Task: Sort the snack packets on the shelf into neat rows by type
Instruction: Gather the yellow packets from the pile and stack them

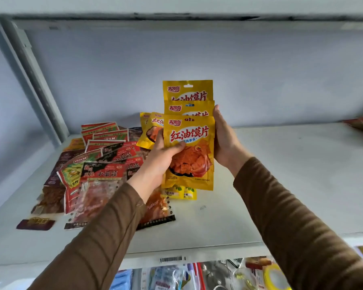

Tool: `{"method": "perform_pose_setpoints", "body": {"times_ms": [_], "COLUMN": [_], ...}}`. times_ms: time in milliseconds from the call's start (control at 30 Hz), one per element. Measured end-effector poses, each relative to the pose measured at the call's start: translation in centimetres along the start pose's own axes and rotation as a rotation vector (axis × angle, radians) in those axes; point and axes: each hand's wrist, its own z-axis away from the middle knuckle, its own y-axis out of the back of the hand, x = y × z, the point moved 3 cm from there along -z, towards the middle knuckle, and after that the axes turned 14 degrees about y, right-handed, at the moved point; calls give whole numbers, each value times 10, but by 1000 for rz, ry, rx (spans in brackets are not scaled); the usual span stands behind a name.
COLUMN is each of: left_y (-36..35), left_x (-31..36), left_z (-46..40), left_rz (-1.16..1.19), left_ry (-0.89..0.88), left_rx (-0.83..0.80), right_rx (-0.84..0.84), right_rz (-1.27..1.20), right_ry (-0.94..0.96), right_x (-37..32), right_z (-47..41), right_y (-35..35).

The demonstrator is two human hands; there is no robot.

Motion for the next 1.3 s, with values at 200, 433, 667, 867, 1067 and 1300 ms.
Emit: {"method": "perform_pose_setpoints", "body": {"times_ms": [200,433,667,867,1067,1300], "left_y": [-87,-222,-329,-389,-441,-528], "left_x": [-1,-18,-32,-38,-47,-58], "left_z": [-10,-34,-44,-60,-76,-106], "left_rz": [55,108,21,-65,-80,-77], "left_ry": [-86,-86,-28,28,46,142], "left_rx": [52,89,-20,-123,-136,-126], "right_rx": [54,81,211,314,343,342], "right_rz": [138,365,430,475,547,708], "right_ry": [90,124,92,55,17,-62], "right_x": [-39,-78,-124,-151,-168,-201], "right_z": [17,37,57,70,73,62], "right_y": [72,187,285,344,394,481]}}
